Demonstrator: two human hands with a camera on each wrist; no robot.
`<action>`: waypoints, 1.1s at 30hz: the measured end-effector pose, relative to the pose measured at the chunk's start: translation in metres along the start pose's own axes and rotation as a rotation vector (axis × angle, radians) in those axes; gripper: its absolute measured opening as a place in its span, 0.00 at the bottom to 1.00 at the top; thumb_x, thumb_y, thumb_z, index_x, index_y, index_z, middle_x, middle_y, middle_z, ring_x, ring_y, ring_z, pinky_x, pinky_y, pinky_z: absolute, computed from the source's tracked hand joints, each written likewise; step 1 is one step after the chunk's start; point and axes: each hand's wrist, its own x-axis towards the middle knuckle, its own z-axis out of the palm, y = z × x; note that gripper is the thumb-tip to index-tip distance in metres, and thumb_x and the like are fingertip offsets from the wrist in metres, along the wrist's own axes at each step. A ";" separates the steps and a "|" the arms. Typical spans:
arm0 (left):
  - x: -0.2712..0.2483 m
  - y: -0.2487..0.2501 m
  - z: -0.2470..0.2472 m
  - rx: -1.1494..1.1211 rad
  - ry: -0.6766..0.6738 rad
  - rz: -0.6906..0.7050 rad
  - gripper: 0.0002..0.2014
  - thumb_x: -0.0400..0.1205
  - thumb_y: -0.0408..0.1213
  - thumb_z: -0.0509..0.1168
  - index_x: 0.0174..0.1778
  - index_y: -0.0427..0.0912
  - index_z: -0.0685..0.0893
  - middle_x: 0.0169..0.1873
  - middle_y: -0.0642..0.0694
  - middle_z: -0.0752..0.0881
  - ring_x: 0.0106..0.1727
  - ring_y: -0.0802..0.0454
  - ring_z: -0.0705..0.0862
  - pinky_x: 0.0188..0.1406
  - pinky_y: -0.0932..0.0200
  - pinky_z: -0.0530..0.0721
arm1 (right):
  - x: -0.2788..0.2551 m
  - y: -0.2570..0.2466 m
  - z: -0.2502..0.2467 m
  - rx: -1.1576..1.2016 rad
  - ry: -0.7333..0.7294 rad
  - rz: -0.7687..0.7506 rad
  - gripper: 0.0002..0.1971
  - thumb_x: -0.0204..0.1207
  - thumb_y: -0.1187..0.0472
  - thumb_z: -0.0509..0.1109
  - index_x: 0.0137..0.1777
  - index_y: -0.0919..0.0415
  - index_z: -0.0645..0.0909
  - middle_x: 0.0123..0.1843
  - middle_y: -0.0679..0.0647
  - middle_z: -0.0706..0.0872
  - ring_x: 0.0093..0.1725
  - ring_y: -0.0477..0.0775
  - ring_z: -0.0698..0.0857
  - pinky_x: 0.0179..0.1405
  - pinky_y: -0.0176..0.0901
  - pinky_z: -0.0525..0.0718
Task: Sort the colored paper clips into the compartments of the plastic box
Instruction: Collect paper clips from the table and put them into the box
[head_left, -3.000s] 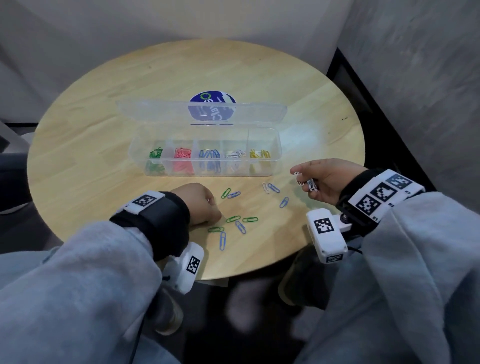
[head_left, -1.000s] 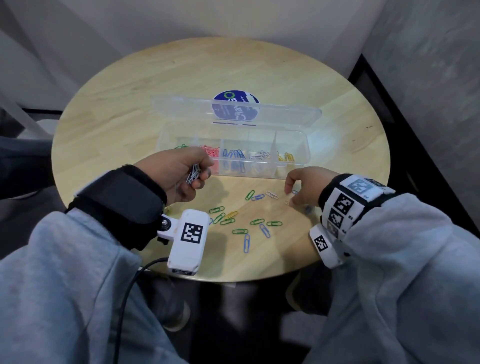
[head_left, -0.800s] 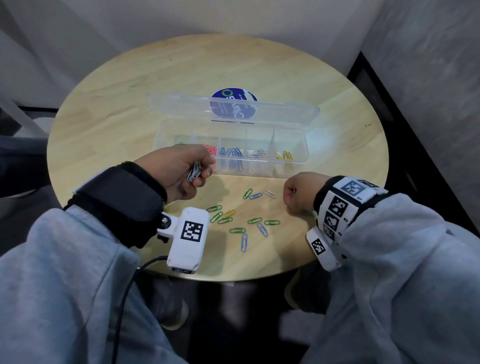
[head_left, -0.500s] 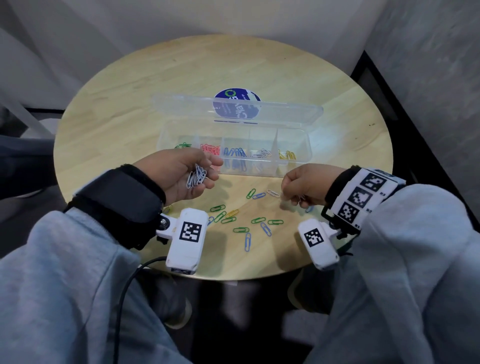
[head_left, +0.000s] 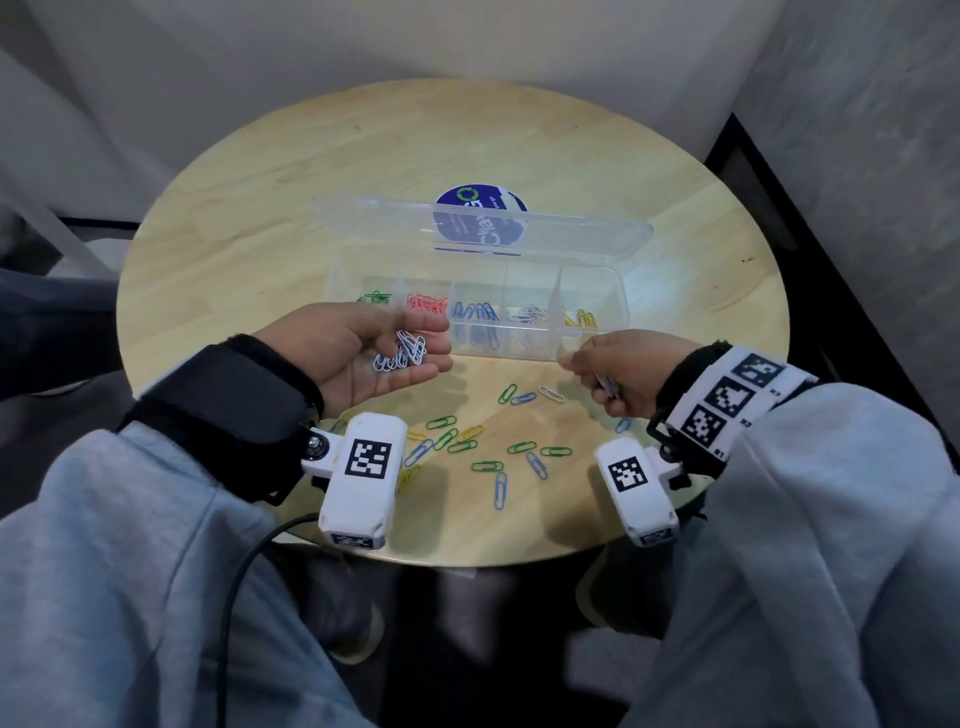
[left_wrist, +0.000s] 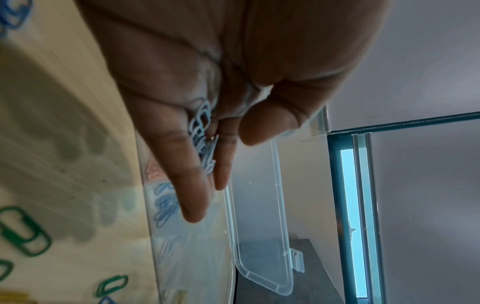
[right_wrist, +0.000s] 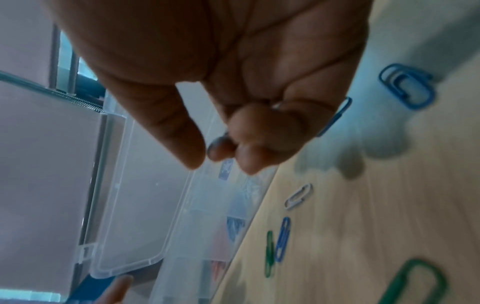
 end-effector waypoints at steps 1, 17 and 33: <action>0.001 0.000 0.001 0.011 0.007 0.005 0.25 0.73 0.16 0.40 0.51 0.31 0.82 0.45 0.36 0.84 0.34 0.50 0.91 0.37 0.64 0.89 | 0.000 0.001 0.000 -0.166 0.016 -0.038 0.13 0.75 0.57 0.72 0.33 0.56 0.72 0.26 0.51 0.69 0.23 0.49 0.67 0.20 0.35 0.67; 0.007 -0.003 0.002 0.123 0.010 0.023 0.30 0.73 0.09 0.38 0.47 0.36 0.84 0.43 0.41 0.85 0.35 0.54 0.91 0.38 0.65 0.89 | 0.008 -0.010 0.026 -1.011 0.052 -0.064 0.03 0.74 0.59 0.69 0.44 0.58 0.81 0.44 0.53 0.82 0.45 0.54 0.79 0.41 0.39 0.78; 0.009 -0.005 0.013 0.104 0.027 0.035 0.23 0.77 0.17 0.42 0.47 0.34 0.82 0.42 0.40 0.84 0.41 0.49 0.88 0.41 0.62 0.89 | 0.007 -0.010 0.034 -1.048 -0.066 -0.127 0.06 0.69 0.60 0.70 0.33 0.55 0.76 0.40 0.52 0.82 0.40 0.54 0.79 0.42 0.43 0.80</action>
